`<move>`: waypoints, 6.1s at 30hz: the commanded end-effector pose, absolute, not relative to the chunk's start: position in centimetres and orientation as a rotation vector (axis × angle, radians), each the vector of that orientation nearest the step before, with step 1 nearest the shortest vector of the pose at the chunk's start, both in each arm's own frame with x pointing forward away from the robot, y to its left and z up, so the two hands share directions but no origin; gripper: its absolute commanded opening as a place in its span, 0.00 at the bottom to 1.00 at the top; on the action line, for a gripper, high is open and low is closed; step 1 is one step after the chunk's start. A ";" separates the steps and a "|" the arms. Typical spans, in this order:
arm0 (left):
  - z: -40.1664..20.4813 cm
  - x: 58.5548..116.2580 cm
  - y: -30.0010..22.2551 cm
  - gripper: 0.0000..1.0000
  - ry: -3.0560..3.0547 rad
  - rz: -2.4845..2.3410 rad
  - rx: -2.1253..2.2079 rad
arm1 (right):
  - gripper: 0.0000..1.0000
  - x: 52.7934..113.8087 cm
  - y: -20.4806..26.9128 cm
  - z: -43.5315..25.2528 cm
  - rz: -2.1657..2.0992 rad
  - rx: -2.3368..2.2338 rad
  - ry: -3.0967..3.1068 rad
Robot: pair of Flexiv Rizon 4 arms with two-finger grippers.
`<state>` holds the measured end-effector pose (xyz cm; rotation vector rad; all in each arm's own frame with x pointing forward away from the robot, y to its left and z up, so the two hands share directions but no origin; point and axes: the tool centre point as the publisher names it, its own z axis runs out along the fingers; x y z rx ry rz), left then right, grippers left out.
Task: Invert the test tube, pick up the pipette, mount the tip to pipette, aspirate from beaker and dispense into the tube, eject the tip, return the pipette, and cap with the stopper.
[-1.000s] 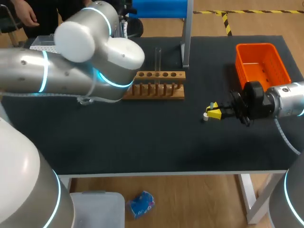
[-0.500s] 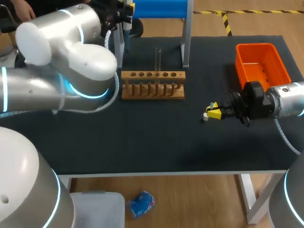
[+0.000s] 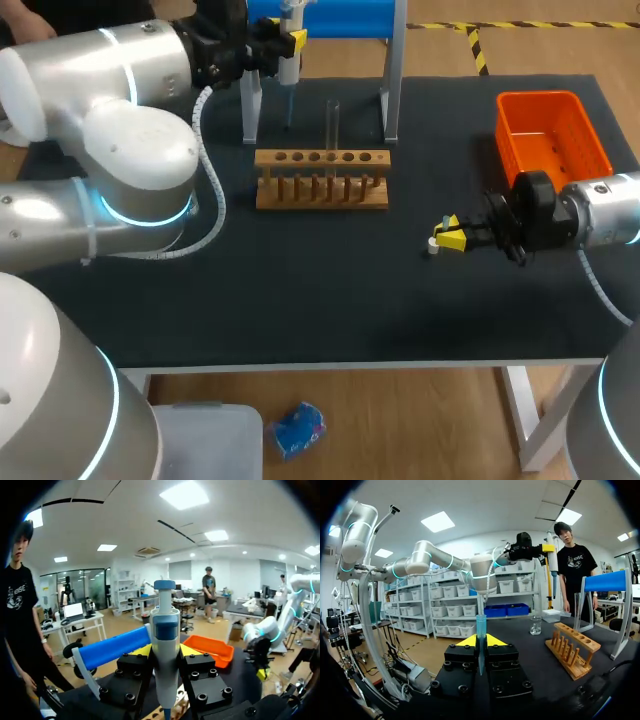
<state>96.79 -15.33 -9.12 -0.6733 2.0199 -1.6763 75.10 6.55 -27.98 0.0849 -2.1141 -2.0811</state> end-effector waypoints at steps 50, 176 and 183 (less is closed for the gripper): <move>-5.6 86.3 -23.7 0.00 2.190 -2.024 -0.258 | 0.00 75.1 6.5 -27.9 -2.080 0.085 -2.116; -4.7 86.3 -23.6 0.00 2.214 -2.047 -0.241 | 0.00 85.1 18.8 -24.6 -2.243 0.296 -2.108; -4.7 86.3 -23.6 0.00 2.214 -2.047 -0.241 | 0.00 84.9 18.7 -24.4 -2.242 0.308 -2.115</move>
